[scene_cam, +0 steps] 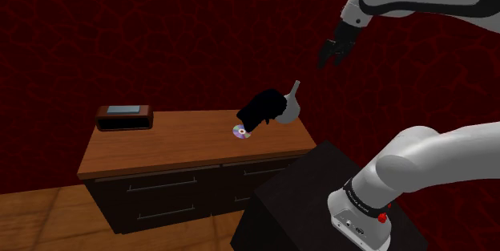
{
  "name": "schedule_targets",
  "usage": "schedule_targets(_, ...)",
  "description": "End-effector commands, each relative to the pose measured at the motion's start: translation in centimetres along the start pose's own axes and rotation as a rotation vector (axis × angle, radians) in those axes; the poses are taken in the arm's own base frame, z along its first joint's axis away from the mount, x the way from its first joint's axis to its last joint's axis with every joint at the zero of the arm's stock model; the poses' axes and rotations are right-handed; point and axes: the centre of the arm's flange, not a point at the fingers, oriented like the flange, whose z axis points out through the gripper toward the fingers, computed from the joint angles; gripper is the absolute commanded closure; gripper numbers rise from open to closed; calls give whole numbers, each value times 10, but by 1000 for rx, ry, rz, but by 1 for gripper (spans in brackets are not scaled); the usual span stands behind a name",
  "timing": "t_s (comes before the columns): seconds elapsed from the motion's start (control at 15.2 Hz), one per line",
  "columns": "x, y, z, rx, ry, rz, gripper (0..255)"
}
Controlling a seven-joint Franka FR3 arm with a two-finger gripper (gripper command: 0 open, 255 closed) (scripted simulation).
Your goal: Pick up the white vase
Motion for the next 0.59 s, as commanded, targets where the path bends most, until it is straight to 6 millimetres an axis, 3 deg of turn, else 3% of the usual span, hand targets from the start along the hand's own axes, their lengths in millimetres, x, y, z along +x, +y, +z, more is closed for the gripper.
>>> schedule_targets(0.0,16,14,18,1,3,-2,0)
schedule_targets(0.53,75,70,84,6,10,-10,0)
